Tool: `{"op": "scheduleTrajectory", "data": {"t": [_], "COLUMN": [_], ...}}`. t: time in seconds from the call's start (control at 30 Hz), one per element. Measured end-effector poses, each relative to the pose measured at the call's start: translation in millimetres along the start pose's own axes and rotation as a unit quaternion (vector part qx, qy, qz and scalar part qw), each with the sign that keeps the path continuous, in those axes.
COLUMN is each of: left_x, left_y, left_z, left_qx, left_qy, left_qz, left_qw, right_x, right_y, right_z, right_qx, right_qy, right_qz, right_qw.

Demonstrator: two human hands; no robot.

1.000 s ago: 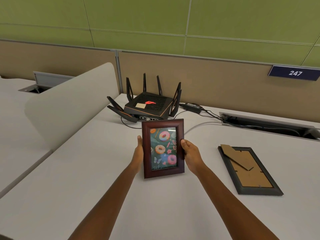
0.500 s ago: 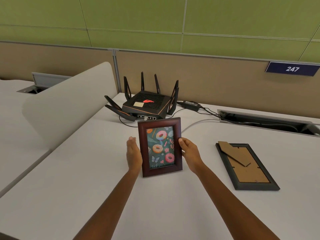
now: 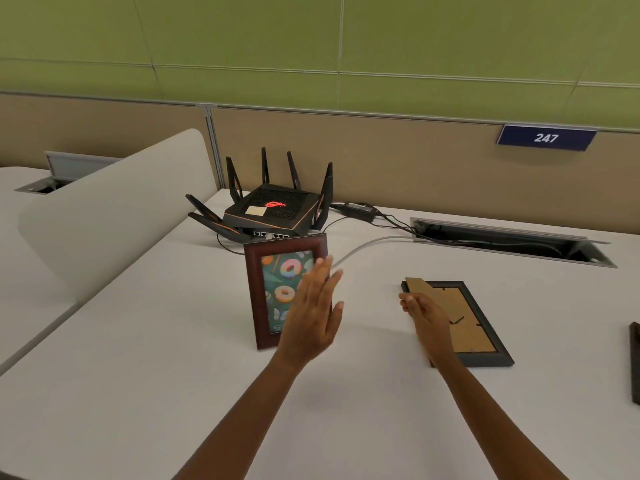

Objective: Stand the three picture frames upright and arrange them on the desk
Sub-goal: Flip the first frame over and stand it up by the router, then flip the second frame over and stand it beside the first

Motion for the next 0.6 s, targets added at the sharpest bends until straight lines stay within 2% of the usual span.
{"op": "scheduleTrajectory", "data": {"t": [0.13,0.27,0.4,0.5,0.6], "left_x": [-8,-23,-48,-60,-67], "left_y": [-51,-106,-155,-174,-189], "left_z": [29,37,40,41,46], "left_qx": [0.002,-0.028,0.018,0.06,0.076], "left_qy": [0.008,0.098,0.204,0.268,0.296], "left_qz": [-0.087,-0.191,-0.297,-0.325,-0.344], "left_qw": [0.996,0.976,0.933,0.905,0.888], "right_x": [-6,-15,-23,-30,-36], "right_y": [48,81,108,123,132], "right_z": [14,40,64,85,101], "right_qx": [-0.138,-0.184,-0.269,-0.315,-0.317], "right_qy": [0.013,-0.026,-0.067,-0.122,-0.162], "right_qz": [0.031,0.007,-0.042,-0.086,-0.112], "right_qw": [0.99,0.983,0.96,0.937,0.928]}}
Point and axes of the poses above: each hand's wrist, its own x-axis towards the middle knuckle, its own y-axis out of the back of the hand, z = x × y, the point moved 10 cm from there along x, towards the middle knuckle, and after that the axes turned 11 degrees about y, right-handed, at the moved point
